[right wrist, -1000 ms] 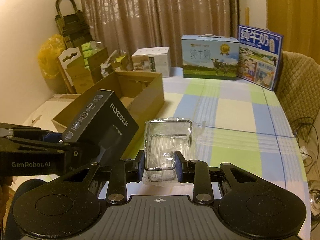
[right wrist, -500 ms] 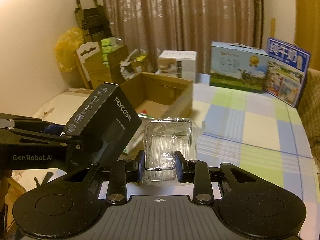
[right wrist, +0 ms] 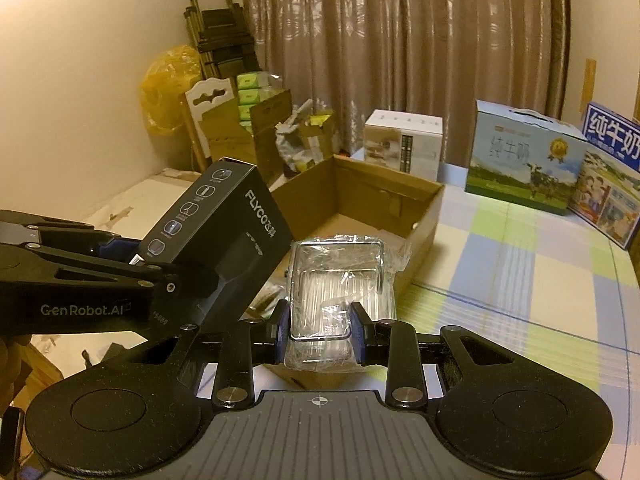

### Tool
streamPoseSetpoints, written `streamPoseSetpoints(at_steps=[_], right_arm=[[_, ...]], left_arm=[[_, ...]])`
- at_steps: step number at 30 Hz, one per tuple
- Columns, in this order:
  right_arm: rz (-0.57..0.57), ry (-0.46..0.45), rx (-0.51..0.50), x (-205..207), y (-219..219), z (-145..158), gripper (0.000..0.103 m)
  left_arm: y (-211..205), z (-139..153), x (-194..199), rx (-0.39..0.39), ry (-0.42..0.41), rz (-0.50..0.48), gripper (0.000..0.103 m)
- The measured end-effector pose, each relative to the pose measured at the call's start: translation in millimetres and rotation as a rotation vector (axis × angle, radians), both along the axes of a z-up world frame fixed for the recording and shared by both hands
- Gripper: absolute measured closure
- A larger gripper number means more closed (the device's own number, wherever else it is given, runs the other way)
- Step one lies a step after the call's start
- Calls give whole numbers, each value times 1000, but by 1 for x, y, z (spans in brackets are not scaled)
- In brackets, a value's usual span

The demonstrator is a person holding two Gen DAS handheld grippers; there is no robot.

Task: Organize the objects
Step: 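Carry the black box and clear container over the cardboard box with both tools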

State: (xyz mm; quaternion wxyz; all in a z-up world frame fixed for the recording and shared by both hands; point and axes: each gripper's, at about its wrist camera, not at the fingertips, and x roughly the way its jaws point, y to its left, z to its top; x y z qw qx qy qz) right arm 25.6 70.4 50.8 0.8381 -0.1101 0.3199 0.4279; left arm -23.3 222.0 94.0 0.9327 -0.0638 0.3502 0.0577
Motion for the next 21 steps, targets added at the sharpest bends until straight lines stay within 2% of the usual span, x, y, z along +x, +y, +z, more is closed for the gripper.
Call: streamPoseSetpoints(at_steps=[13,21], right_arm=[[-6,0,-11,18,15,-2,75],[-14,-6,-7,38,31,-1,75]], left_arm=[[24,-4,10,-10,8,14,65],[43,-7,34,-8,16,20,65]])
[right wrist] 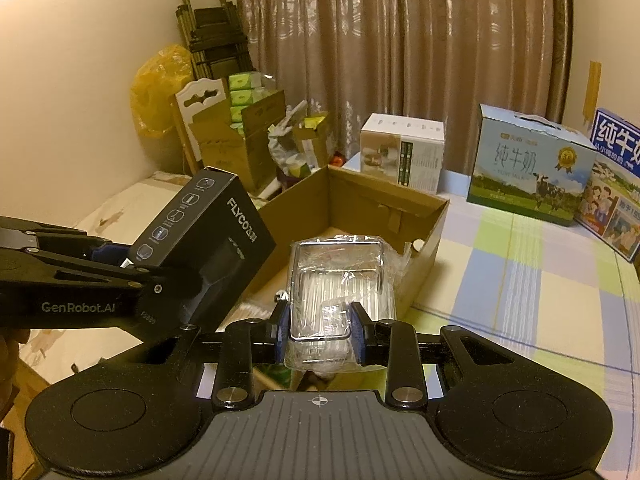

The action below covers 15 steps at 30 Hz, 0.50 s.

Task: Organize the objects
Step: 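Carry the black box and clear container over the cardboard box with both tools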

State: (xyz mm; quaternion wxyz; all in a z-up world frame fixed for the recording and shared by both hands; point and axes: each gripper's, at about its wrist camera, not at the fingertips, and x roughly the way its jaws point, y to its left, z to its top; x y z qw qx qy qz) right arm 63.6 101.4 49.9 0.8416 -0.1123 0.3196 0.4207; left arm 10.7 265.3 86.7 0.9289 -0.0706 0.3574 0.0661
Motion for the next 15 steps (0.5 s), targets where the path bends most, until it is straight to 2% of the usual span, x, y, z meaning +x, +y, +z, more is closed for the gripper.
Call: streamPoseSetpoints(at_steps=[15], right_arm=[[-4,34,-5,36,29,-18,75]], left_arm=[[29,-14,55,39,38,-11,65]])
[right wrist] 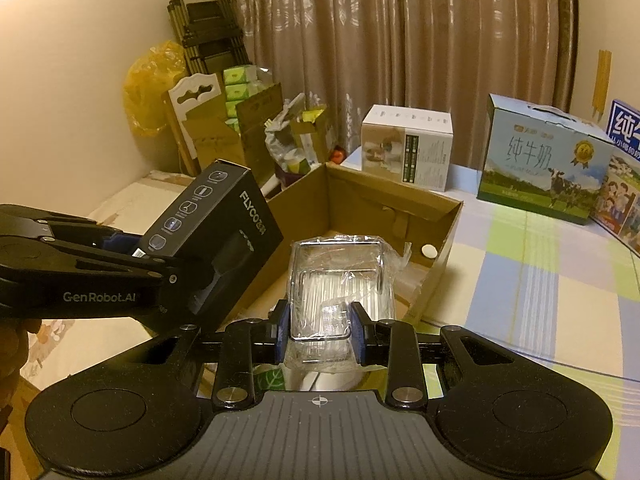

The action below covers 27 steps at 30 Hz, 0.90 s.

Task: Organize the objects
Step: 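Carry the black box and clear container over the cardboard box with both tools, then lower the black box and clear container into the box and open both tools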

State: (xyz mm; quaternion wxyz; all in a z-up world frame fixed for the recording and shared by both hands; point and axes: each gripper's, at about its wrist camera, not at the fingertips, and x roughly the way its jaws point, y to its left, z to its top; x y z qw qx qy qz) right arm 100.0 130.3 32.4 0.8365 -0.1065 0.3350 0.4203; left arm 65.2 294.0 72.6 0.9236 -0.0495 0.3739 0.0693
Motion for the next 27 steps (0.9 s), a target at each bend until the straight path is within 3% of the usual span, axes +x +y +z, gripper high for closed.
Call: streamPoseSetpoints(at_steps=[9,12,27], right_arm=[[-17,9,3,13,5,-3,75],[-23,11,5,14,4,-3,75],[-27,32,29,14,3,-1,75]], left_arm=[[6,-7,18,4,16,-1,64],[8,-8,21,14,11,18,45],[13,-9,12,12,12,33,45]])
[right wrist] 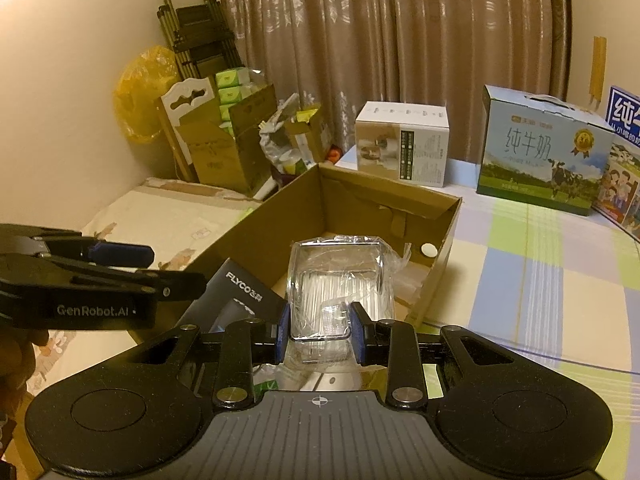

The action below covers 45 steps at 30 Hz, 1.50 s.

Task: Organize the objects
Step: 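Lower the black box and clear container into the box and open both tools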

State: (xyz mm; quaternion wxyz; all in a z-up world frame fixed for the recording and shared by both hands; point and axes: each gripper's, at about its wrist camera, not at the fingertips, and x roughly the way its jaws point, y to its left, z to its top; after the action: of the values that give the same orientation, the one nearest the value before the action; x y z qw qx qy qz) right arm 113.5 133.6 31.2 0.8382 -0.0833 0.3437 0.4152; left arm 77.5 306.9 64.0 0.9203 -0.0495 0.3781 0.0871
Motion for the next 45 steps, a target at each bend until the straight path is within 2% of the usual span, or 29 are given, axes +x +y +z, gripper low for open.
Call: streamPoseSetpoints(at_steps=[6,10,12,13,14,21,24,33,37,45], right_arm=[[-6,17,34,3,4,4,75],[-9,46,107,11,6,7,73],[-34,71,143,18,5,10,56],[-47,67,155,19,3,12,44],[-54,59,166,20,1,14,41],[-86,72,155,15,-20,11,41],[-98,94,138,6,-32,5,41],[-100,115,68,-28,-60,3,39],[-106,114,65,-44,-72,6,34],[-124,104,62,-69,-93,16,27]], left_arm=[[-1,-1,-4,-6,0,3,45],[2,-3,-6,-13,-1,11,45],[5,-4,-7,-14,-1,14,45],[6,-4,-8,-15,0,17,45],[8,-4,-8,-15,0,20,45],[14,-5,-19,-37,-13,49,42],[12,-6,-27,-48,-19,62,30],[-12,-3,-51,-45,-30,69,12],[-23,2,-65,-44,-49,77,1],[-45,11,-90,-46,-60,77,1]])
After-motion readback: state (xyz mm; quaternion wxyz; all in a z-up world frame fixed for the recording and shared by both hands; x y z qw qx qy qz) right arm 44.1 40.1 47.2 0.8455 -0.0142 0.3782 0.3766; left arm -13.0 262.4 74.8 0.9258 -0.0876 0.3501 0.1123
